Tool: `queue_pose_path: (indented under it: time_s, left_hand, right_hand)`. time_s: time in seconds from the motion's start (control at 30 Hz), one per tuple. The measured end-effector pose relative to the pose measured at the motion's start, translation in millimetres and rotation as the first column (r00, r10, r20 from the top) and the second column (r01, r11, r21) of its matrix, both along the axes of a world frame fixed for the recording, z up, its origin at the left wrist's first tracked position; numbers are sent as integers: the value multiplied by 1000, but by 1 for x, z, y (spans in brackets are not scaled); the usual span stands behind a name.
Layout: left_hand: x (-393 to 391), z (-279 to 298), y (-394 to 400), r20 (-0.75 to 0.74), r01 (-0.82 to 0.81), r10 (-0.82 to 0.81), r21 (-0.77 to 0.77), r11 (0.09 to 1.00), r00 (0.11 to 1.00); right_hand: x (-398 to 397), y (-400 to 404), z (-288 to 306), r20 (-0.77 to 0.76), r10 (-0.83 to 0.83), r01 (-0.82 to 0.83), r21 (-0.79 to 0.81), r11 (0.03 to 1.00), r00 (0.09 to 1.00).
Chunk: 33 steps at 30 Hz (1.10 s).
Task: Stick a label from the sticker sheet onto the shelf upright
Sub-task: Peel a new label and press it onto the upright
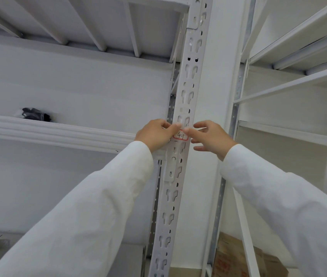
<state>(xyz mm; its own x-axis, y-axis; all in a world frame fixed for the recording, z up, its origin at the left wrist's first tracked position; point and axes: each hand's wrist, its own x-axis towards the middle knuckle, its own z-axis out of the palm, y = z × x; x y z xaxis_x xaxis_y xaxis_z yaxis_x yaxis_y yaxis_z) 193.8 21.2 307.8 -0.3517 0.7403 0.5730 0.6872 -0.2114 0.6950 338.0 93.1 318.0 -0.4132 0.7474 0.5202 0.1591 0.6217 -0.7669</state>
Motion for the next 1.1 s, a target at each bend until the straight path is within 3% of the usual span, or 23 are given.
queue_pose_path:
  time_s: [0.3, 0.53, 0.8, 0.93, 1.03, 1.1]
  left_hand:
    - [5, -1, 1, -30, -104, 104, 2, 995, 994]
    - [-4, 0, 2, -18, 3, -4, -35, 999, 1000]
    - [-8, 1, -3, 17, 101, -100, -84, 991, 995]
    - [-7, 2, -7, 35, 155, -152, -96, 983, 988]
    - [-6, 2, -8, 44, 164, -160, -101, 981, 986]
    - [-6, 3, -9, 47, 160, -156, -106, 981, 987]
  right_hand:
    - [-6, 1, -6, 34, 156, -157, 16, 987, 987]
    - [-6, 4, -7, 114, 149, -153, 28, 988, 982]
    - [6, 6, 3, 172, 299, -280, -129, 951, 939]
    - [-2, -1, 6, 188, 181, -158, -130, 979, 965]
    - [-15, -3, 6, 172, -12, 14, -8, 1000, 985]
    - [-18, -2, 7, 163, -45, 41, 31, 999, 986]
